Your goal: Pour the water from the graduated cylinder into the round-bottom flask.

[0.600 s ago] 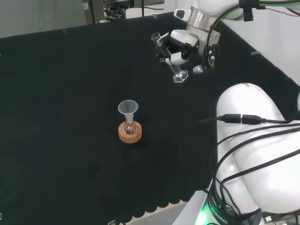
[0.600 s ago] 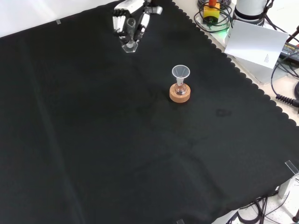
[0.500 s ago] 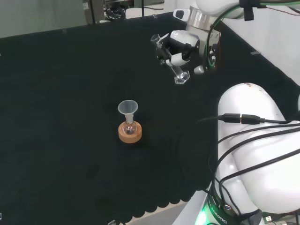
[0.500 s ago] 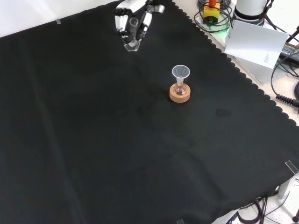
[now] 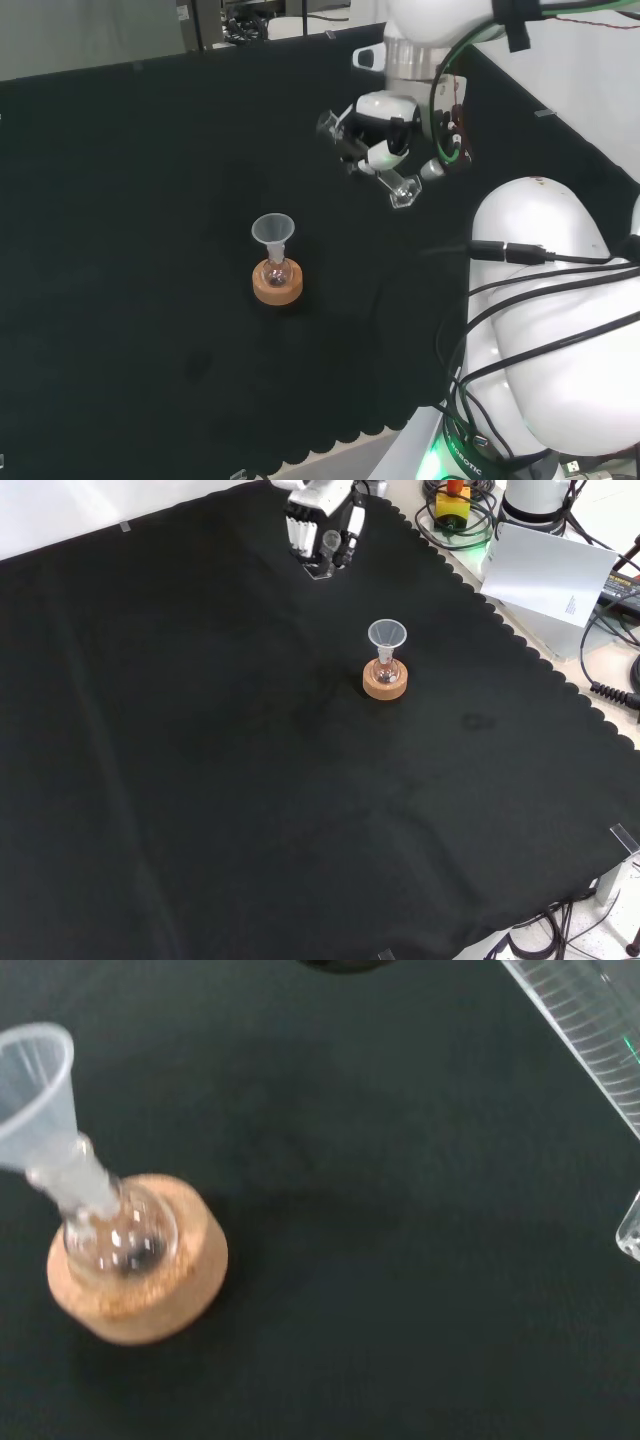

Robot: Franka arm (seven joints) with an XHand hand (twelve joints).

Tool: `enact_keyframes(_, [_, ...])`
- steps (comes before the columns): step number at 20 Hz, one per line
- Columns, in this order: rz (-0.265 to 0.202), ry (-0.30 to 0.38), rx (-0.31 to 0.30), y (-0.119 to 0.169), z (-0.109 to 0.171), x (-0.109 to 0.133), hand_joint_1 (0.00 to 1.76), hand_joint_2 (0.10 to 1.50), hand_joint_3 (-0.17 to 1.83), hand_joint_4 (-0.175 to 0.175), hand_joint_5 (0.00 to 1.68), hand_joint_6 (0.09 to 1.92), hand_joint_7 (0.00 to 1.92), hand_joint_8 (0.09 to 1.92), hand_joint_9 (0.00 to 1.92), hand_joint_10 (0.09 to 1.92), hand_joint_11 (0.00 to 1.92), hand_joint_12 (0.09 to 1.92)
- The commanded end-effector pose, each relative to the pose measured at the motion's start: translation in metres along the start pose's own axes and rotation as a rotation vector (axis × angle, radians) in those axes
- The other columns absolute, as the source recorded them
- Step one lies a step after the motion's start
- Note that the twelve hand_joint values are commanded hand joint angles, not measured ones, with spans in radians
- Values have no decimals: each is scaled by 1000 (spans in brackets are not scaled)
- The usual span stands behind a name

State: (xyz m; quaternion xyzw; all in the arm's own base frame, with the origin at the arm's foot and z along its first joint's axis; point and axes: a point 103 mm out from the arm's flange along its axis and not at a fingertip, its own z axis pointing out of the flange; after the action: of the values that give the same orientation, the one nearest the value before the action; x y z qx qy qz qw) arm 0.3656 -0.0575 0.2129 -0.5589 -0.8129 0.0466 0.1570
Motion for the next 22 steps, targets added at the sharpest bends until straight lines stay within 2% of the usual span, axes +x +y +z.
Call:
enact_keyframes(1, [14,-123,199,-11,27,19,1150,1210,33,-175,777,1310,888,913,1268,264,1152,807])
enact_keyframes(3, [20,-142,244,-11,32,20,1198,1214,18,-175,773,1307,823,1196,1272,263,1155,808])
enact_keyframes(5, [23,-158,272,-12,35,22,1211,1216,12,-175,770,1308,802,1284,1275,263,1157,810])
enact_keyframes(22, [39,-327,484,-6,34,47,1217,1219,2,-175,770,1307,801,1306,1290,272,1159,814])
